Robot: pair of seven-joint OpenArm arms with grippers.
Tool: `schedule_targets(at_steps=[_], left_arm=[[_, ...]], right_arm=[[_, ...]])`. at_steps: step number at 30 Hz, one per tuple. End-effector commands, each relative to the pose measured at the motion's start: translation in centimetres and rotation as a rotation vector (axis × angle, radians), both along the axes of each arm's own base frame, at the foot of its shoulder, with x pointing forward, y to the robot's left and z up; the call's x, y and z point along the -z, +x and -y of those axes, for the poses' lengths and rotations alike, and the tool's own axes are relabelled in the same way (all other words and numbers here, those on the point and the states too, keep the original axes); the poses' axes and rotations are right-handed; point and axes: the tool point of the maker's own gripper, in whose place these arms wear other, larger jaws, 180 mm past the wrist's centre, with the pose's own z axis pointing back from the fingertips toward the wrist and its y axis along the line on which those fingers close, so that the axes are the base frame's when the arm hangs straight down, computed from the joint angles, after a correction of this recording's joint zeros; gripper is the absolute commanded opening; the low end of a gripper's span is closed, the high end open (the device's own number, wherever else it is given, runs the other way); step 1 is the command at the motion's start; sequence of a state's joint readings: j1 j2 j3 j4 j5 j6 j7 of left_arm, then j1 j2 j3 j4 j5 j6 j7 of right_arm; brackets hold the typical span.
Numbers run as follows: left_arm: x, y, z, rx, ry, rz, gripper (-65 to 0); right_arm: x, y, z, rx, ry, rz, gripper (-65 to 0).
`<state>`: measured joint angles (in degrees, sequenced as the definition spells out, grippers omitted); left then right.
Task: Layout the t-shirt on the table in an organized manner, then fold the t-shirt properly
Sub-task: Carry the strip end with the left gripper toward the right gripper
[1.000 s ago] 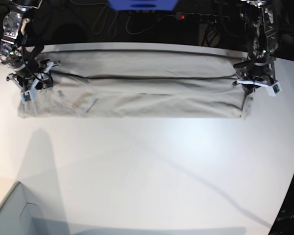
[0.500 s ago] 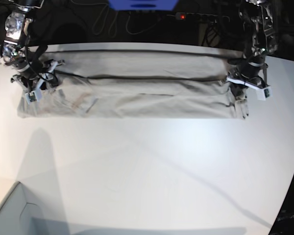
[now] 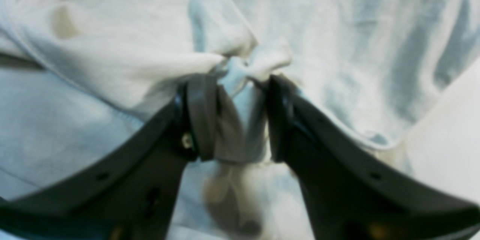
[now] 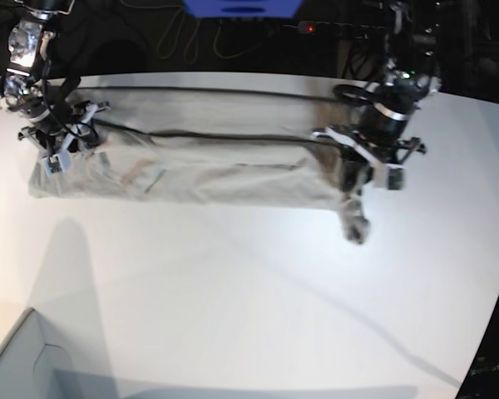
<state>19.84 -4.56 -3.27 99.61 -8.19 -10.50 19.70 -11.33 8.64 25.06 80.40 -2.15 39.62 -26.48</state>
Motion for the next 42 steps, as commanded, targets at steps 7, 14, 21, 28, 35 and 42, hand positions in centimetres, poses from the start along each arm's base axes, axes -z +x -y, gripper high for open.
schedule_targets(at_steps=[7, 14, 21, 28, 35, 42], left_arm=[[-0.4, -1.0, 12.4, 0.270, 0.085, 0.060, -64.6], [1.2, -1.3, 18.4, 0.395, 0.091, 0.036, -64.7], [1.6, -0.9, 21.2, 0.420, 0.101, 0.037, -64.8], [1.7, -1.0, 22.5, 0.449, 0.119, 0.048, -64.6], [1.7, -1.0, 22.6, 0.452, 0.118, 0.048, -60.9], [1.2, -1.4, 23.2, 0.468, 0.111, 0.060, -26.2]], right_arm=[[-1.0, 0.8, 0.3, -0.006, -0.002, 0.037, -42.3], [-0.9, 0.6, 0.3, -0.006, -0.002, 0.033, -42.3], [-0.8, 0.4, 0.3, -0.006, -0.002, 0.030, -42.3], [-0.7, 0.4, 0.3, -0.006, -0.002, 0.028, -42.3], [-0.7, 0.3, 0.3, -0.006, -0.003, 0.026, -42.3], [-0.7, 0.3, 0.3, -0.006, -0.003, 0.026, -42.3]])
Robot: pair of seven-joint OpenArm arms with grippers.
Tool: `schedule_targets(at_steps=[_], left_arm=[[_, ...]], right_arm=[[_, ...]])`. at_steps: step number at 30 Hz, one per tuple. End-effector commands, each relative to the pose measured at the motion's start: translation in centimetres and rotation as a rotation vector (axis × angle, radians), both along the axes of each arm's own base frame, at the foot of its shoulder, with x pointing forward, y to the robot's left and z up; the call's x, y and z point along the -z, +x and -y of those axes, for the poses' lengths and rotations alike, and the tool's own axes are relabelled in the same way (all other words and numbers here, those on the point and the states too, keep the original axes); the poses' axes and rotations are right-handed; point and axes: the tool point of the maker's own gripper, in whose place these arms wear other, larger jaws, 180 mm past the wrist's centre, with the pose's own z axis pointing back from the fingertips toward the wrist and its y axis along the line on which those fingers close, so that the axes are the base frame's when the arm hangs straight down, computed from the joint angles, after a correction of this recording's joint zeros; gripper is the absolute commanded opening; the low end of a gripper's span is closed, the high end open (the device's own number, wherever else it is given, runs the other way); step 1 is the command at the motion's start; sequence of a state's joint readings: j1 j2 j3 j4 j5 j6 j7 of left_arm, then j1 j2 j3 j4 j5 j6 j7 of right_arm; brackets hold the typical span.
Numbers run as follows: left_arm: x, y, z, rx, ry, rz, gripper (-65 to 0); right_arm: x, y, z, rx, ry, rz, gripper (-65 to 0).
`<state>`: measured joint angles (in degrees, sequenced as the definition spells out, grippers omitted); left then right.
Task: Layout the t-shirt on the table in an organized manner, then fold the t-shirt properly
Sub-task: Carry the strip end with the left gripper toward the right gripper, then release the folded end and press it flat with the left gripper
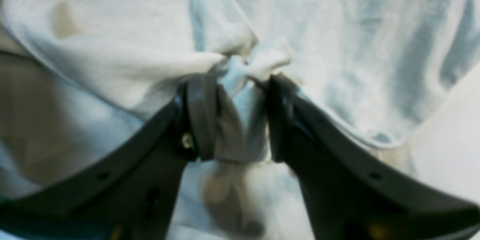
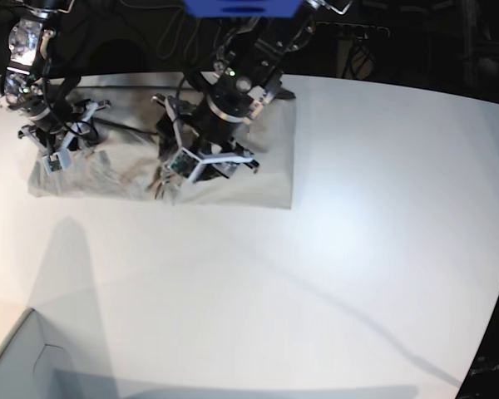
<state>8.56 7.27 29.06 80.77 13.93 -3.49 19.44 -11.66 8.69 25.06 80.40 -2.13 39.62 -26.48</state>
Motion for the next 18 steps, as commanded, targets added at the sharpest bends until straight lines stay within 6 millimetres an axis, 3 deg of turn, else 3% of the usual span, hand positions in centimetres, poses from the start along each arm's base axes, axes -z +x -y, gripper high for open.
schedule_targets(at_steps=[1, 4, 8, 14, 18], left_arm=[[-1.9, 0.4, 1.4, 0.017, -0.047, 0.047, -21.7], [-3.1, 0.3, 1.2, 0.034, -0.050, 0.085, -17.4], [-5.4, 1.3, 0.2, 0.005, -0.078, 0.140, -21.7], [-4.0, 2.7, -3.5, -0.102, -0.044, 0.111, -39.7], [-1.9, 2.2, -4.6, -0.120, -0.011, 0.061, -46.3]], right_arm=[[-0.8, 0.6, 0.3, -0.006, -0.002, 0.032, -42.3], [-0.9, 0.6, 0.3, -0.007, -0.004, 0.033, -42.3], [-0.9, 0.7, 0.3, -0.007, -0.004, 0.034, -42.3], [-1.1, 1.0, 0.3, -0.007, -0.004, 0.040, -42.3], [-1.1, 1.0, 0.3, -0.007, -0.004, 0.042, -42.3]])
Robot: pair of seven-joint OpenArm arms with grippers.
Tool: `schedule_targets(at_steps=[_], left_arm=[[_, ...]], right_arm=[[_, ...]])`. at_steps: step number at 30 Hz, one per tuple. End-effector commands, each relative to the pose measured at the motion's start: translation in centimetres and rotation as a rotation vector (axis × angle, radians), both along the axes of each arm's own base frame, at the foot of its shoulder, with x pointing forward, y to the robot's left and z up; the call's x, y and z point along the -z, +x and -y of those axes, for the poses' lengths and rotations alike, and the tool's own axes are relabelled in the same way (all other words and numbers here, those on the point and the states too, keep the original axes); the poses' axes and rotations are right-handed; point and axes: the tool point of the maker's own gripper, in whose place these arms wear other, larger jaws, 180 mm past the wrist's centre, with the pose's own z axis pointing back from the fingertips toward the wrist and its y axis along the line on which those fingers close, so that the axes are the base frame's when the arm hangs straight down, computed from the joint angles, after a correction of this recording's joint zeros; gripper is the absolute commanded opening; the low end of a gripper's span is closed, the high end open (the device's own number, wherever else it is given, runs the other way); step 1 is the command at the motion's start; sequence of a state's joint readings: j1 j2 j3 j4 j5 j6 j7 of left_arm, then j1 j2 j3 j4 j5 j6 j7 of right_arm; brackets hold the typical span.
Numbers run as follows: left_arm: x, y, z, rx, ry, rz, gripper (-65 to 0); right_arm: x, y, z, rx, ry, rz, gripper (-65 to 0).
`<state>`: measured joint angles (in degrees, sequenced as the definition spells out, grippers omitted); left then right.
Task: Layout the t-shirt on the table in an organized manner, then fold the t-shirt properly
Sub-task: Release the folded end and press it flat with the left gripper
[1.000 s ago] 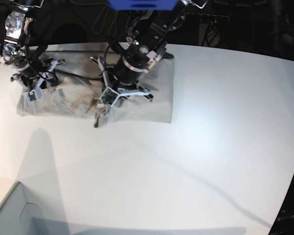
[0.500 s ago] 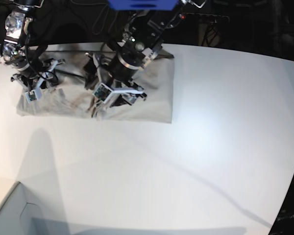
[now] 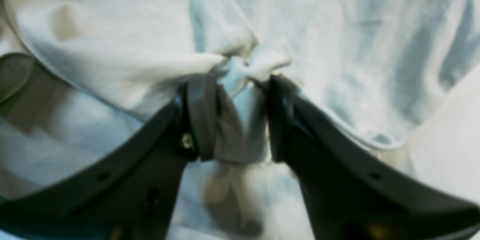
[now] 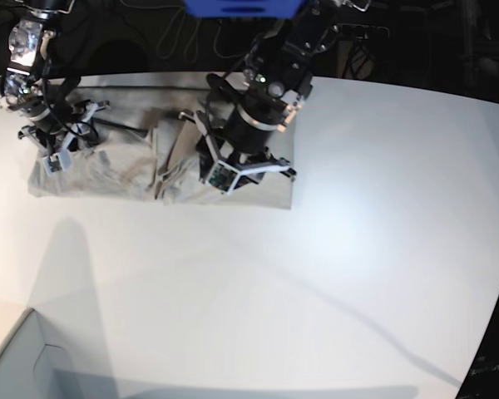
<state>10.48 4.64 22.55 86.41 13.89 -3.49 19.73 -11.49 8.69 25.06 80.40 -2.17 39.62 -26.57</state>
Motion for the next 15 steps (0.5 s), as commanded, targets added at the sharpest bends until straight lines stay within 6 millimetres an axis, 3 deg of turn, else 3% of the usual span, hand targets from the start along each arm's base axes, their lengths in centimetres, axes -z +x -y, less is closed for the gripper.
schedule_targets(at_steps=[1, 4, 7, 9, 13, 15], left_arm=[[-0.6, 0.3, 0.2, -0.008, -0.022, 0.017, -46.6], [1.1, 0.0, -0.6, -0.023, 0.000, -0.023, -46.5], [2.7, -0.9, -0.1, 0.001, 0.017, -0.065, -46.5], [3.2, -1.9, 1.3, 0.057, 0.013, -0.084, -46.5], [2.8, -5.2, 6.0, 0.273, -0.109, -0.154, -46.5], [1.9, -5.0, 7.1, 0.320, -0.164, -0.153, -46.5]], right_arm=[[-1.0, 0.9, 0.3, -0.007, -0.003, 0.041, -42.3], [-1.0, 0.9, 0.2, -0.006, -0.002, 0.041, -42.3], [-1.0, 0.9, 0.2, -0.006, -0.002, 0.041, -42.3], [-0.9, 0.9, -0.1, -0.004, 0.006, 0.041, -42.3], [-0.9, 0.9, -0.2, -0.004, 0.009, 0.041, -42.3], [-0.9, 0.9, -0.2, -0.004, 0.009, 0.041, -42.3]])
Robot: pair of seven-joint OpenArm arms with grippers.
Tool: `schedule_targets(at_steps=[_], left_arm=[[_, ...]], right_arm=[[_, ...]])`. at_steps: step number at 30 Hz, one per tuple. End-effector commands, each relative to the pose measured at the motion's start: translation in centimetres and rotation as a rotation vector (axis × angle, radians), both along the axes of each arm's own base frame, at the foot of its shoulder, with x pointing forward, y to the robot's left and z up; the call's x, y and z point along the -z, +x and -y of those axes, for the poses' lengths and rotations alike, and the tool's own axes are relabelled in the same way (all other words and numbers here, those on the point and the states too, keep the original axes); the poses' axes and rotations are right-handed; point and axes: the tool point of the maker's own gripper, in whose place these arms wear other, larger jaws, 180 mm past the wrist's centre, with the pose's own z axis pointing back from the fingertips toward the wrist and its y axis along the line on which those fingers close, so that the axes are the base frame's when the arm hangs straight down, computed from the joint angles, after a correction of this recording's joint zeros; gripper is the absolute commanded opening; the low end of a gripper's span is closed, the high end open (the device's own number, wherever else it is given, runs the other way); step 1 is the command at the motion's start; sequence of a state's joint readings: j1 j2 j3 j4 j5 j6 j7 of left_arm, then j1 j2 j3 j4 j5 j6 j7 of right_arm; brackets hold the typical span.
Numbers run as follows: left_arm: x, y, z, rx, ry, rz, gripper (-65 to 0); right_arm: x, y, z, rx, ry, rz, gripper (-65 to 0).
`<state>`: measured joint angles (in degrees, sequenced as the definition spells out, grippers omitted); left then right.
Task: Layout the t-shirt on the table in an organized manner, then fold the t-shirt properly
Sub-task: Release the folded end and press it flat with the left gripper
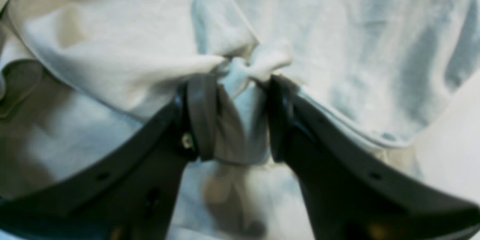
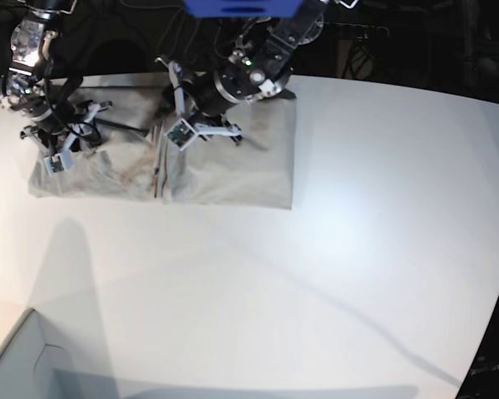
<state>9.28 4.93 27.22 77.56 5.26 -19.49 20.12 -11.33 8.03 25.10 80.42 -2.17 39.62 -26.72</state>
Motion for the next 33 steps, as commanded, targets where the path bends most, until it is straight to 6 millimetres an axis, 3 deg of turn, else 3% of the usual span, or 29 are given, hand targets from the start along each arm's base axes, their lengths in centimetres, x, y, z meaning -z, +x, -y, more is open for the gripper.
schedule_targets(at_steps=[1, 5, 10, 14, 19, 24, 29, 33], left_arm=[[-2.2, 1.9, 0.7, -0.031, -0.067, 0.050, -46.4], [-6.3, 3.3, 1.0, -0.074, -0.225, 0.060, -46.4], [-9.0, 4.0, -2.2, -0.094, -0.291, 0.092, -46.4], [-7.7, 5.8, -7.5, -0.188, -0.238, 0.094, -46.4], [-3.6, 7.3, -14.7, -0.402, -0.200, -0.002, -46.4], [-1.0, 7.1, -15.2, -0.422, -0.168, -0.060, -46.4], [0.4, 7.5, -14.5, -0.439, -0.170, -0.105, -46.4], [2.4, 7.1, -14.8, -0.450, -0.145, -0.154, -46.4]], right_arm=[[-1.0, 0.8, 0.2, -0.007, -0.002, 0.040, -42.3], [-1.0, 0.8, 0.2, -0.007, -0.002, 0.039, -42.3], [-1.0, 0.8, 0.2, -0.007, -0.002, 0.039, -41.6], [-1.1, 0.9, 0.2, -0.006, -0.003, 0.044, -41.6], [-2.3, 1.5, 0.5, -0.006, -0.016, 0.078, -35.9], [-4.0, 2.3, -0.2, -0.016, -0.028, 0.133, -26.4], [-6.7, 3.0, 1.1, 0.048, -0.053, 0.215, -25.2], [-6.5, 3.0, 2.9, 0.117, -0.048, 0.216, -25.1]])
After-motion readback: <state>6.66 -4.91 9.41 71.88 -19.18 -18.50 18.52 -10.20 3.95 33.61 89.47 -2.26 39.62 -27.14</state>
